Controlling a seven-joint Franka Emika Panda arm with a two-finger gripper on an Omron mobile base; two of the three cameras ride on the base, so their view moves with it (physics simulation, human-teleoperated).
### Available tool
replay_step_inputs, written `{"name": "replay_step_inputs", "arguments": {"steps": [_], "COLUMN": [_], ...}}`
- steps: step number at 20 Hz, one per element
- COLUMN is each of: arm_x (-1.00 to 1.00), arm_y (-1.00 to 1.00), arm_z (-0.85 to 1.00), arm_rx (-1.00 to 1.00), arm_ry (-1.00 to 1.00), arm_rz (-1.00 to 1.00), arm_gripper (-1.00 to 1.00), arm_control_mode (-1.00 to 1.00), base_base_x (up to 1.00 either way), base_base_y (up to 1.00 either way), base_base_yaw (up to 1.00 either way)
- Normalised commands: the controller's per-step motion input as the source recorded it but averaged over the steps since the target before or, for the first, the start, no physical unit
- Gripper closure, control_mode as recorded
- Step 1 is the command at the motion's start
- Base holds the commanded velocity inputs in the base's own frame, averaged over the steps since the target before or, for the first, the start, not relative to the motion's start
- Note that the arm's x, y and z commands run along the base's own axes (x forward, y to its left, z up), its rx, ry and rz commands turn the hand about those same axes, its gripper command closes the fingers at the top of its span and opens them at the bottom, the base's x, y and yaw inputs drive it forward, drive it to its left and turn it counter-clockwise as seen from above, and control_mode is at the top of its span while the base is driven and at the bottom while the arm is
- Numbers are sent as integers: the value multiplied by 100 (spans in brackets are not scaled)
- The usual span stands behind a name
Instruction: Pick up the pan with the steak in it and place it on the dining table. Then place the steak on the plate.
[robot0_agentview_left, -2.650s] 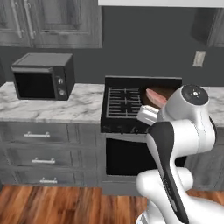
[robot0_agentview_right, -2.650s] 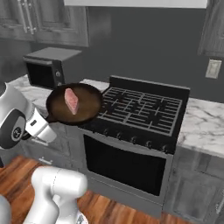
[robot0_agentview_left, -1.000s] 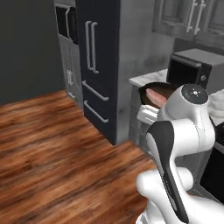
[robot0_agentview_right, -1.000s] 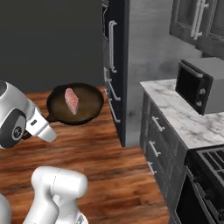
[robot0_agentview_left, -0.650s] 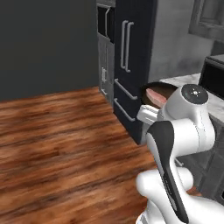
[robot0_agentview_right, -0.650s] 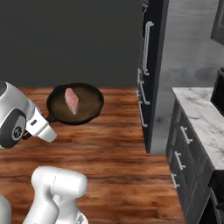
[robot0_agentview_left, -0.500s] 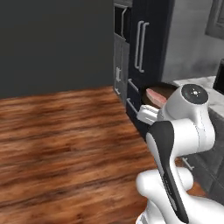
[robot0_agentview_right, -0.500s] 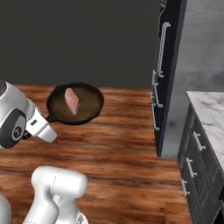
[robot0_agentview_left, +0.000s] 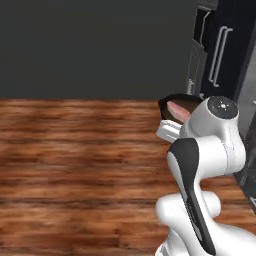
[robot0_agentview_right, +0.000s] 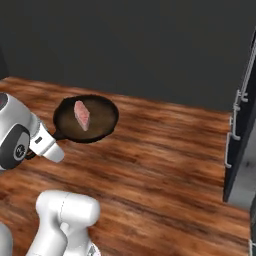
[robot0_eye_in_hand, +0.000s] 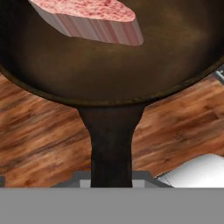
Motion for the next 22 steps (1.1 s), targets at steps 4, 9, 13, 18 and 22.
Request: {"name": "replay_step_inputs", "arguments": {"steps": [4, 9, 13, 18, 22], "arm_x": [0, 0, 0, 0, 0], "arm_y": [0, 0, 0, 0, 0], "arm_z": [0, 0, 0, 0, 0], "arm_rx": [0, 0, 0, 0, 0], "arm_ry": [0, 0, 0, 0, 0], "arm_rz": [0, 0, 0, 0, 0], "arm_gripper": [100, 100, 100, 100, 100], "arm_control_mode": [100, 100, 100, 100, 100], "base_base_x": [-3, -3, -3, -3, -3], "base_base_y": [0, 0, 0, 0, 0], "base_base_yaw": [50, 50, 50, 50, 50]}}
